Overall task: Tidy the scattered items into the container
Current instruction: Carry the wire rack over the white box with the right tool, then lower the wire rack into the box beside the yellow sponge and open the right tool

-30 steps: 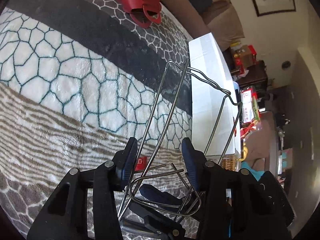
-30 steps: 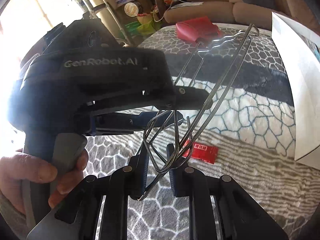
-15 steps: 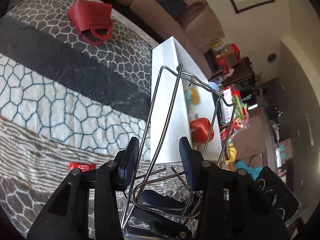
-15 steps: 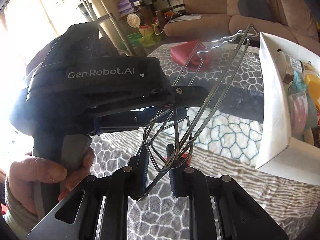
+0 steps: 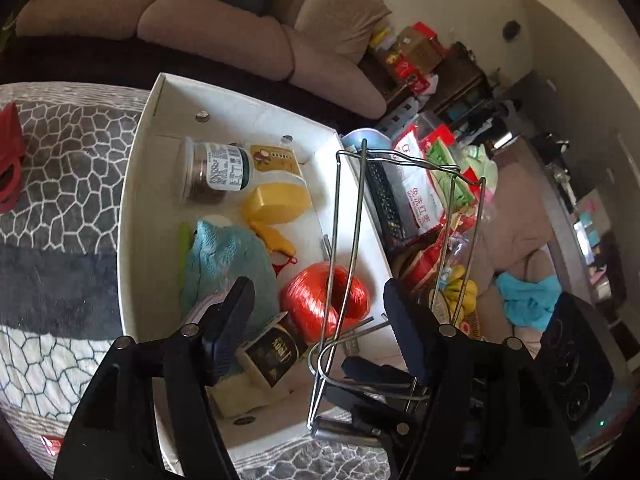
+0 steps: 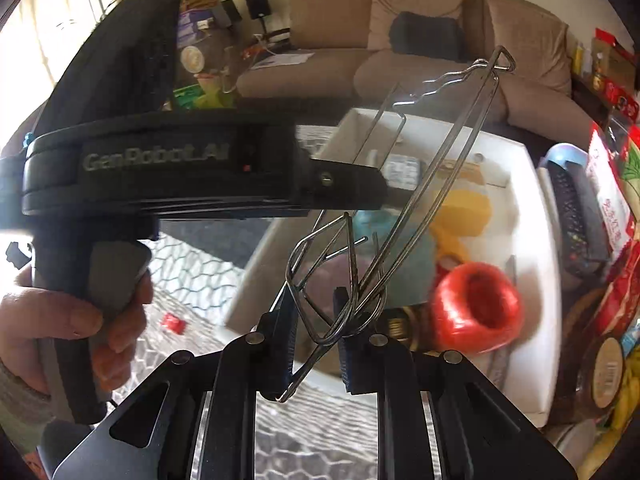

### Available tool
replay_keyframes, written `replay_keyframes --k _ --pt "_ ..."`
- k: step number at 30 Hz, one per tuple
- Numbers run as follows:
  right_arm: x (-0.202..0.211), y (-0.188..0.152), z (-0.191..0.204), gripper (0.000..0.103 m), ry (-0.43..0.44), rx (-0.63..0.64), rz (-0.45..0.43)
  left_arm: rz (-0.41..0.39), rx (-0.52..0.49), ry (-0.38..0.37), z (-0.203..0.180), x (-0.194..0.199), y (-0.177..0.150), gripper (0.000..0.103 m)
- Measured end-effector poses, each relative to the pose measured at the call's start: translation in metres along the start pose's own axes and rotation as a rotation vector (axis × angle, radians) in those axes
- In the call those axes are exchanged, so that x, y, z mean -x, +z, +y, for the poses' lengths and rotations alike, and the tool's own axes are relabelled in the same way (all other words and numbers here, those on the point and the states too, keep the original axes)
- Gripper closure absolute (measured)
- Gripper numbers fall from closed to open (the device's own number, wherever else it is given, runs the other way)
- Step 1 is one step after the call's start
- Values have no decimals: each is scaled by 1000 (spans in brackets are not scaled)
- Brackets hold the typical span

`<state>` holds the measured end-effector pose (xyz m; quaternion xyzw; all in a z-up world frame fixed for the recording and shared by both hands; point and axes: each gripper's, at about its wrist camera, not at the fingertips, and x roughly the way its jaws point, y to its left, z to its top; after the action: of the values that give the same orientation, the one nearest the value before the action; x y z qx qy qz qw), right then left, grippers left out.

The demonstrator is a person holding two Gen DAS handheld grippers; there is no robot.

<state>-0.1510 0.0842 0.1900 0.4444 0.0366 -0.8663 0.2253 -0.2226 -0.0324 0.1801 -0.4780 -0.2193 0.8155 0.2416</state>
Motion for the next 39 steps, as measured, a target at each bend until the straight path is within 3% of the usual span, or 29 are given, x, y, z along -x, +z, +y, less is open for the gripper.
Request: replay_keyframes --k 9,16,23,28,33,37,39 --pt "-64 36 -127 86 -251 34 207 53 -44 96 36 -42 15 39" --pt "-109 60 -149 89 -328 142 342 63 -53 59 46 -53 19 39" --pt "-131 76 -163 91 -332 98 428 80 -70 53 47 -65 20 38" --pt "-152 65 -172 91 -348 61 480 102 -67 48 47 -75 14 38" --pt "-155 42 -159 92 -245 92 557 128 -71 52 48 -81 6 38" --pt "-137 36 -164 91 -165 40 533 137 -65 56 47 -84 0 38" --pt "-128 33 -169 91 -180 26 529 142 -77 67 45 -85 -4 38"
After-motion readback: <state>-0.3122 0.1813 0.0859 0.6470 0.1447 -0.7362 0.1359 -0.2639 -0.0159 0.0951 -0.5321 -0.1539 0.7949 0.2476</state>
